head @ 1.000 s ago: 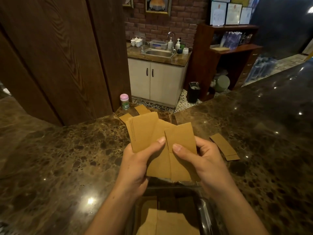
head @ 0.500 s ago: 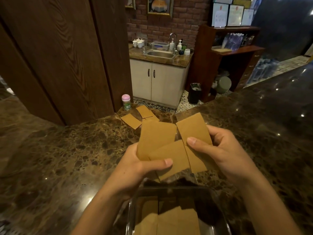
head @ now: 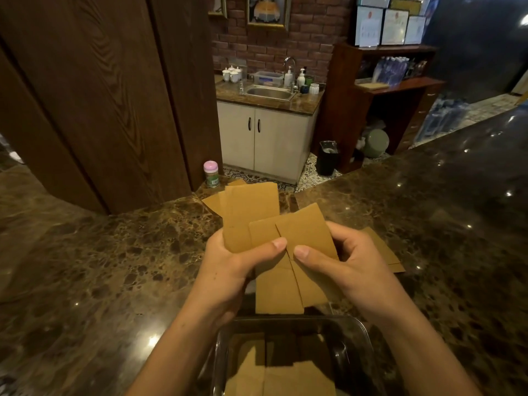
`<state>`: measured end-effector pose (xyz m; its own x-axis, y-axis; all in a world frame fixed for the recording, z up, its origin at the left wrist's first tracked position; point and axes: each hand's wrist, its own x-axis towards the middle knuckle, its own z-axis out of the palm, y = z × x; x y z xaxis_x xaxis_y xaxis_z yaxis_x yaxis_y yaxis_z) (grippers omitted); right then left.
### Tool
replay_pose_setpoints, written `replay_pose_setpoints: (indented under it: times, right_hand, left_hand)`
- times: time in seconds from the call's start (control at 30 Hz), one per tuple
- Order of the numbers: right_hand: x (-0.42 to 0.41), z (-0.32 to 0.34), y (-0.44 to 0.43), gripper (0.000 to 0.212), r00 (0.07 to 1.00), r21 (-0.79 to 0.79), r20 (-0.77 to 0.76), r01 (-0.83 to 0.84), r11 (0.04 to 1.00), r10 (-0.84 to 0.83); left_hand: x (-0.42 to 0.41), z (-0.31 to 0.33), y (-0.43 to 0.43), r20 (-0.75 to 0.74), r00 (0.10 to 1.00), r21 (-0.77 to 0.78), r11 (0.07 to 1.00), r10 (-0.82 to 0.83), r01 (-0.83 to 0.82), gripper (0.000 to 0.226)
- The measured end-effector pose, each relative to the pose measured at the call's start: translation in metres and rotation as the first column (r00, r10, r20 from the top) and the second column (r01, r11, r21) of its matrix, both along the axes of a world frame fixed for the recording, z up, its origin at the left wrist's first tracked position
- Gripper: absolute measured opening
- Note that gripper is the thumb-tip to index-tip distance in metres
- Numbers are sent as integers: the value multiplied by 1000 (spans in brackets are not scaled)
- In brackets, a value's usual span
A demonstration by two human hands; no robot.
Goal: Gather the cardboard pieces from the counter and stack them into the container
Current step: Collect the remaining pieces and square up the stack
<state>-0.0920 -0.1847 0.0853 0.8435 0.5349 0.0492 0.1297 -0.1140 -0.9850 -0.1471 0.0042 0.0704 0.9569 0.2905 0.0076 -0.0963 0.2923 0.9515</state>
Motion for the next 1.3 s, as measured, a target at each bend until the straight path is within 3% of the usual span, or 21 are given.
replay_pose_setpoints:
  times: [0.07, 0.2, 0.27, 0.37, 0.5, 0.63, 0.9, 1.1, 1.23, 1.3]
  right_hand:
    - [0, 0, 4, 32, 1000, 59, -10, 3, 998, -2]
    - [1, -3, 12, 34, 981, 249, -136, 171, 953, -140]
    - [1, -1, 11, 33, 962, 325, -184, 253, 911, -201]
    - [-3, 5, 10, 39, 966, 377, -216, 217, 901, -143]
    - [-7, 8, 11, 38, 971, 341, -241, 95, 935, -10]
    - [-6, 6, 11, 40, 970, 285, -242, 71, 956, 0]
    - [-5, 6, 9, 31, 955, 246, -294, 126, 961, -50]
    - [-7, 6, 13, 32, 938, 347, -328, 232, 909, -114]
    - [-7, 6, 12, 34, 952, 312, -289, 192, 930, -100]
    - [-6, 9, 8, 35, 980, 243, -177, 131, 961, -88]
  left_hand:
    - [-1, 3, -3, -6, 999, -5, 999, -46, 46, 38]
    - [-3, 4, -7, -3, 996, -212, 973, -89, 87, 34]
    - [-4, 3, -6, 5, 998, -218, 974, -66, 66, 35]
    - [-4, 2, -6, 8, 1000, -186, 982, -22, 24, 40]
    - [-4, 2, -10, 22, 1000, -144, 989, -22, 25, 37]
    - [-3, 4, -12, 6, 999, -168, 985, 37, -36, 33]
    - [-7, 1, -4, 2, 996, -157, 984, 85, -84, 56]
    - [-8, 0, -6, -1, 999, -146, 988, 40, -40, 49]
    - [-9, -5, -3, -23, 999, -143, 988, 47, -50, 58]
    - [-8, -6, -1, -30, 998, -137, 989, 57, -60, 60]
